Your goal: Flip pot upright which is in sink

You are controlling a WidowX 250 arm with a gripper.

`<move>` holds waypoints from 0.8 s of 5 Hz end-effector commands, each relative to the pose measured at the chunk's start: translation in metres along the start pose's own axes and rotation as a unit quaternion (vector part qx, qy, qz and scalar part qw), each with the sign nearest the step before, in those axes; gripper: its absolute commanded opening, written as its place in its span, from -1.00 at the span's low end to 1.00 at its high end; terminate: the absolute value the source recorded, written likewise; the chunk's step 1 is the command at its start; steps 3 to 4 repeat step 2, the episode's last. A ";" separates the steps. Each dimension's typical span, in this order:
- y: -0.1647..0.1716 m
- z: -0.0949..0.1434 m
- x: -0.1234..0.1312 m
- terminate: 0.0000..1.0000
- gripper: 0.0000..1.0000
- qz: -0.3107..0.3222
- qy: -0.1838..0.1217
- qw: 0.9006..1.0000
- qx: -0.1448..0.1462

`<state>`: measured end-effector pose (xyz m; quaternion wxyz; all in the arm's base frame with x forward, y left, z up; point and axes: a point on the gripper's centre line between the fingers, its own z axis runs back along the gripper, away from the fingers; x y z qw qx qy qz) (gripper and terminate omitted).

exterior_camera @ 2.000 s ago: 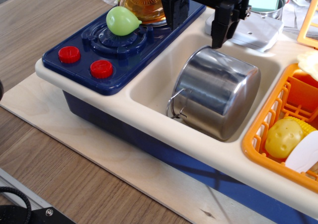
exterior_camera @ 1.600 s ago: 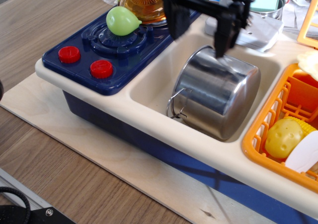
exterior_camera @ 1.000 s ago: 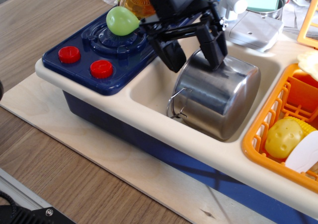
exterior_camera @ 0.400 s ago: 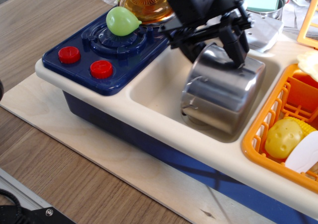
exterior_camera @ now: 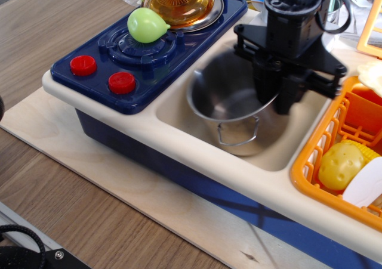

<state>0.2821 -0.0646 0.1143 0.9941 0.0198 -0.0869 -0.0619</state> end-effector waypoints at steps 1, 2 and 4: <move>0.008 0.012 0.008 -1.00 1.00 -0.072 -0.031 0.994 0.079; 0.008 0.012 0.008 1.00 1.00 -0.072 -0.031 0.994 0.079; 0.008 0.012 0.008 1.00 1.00 -0.072 -0.031 0.994 0.079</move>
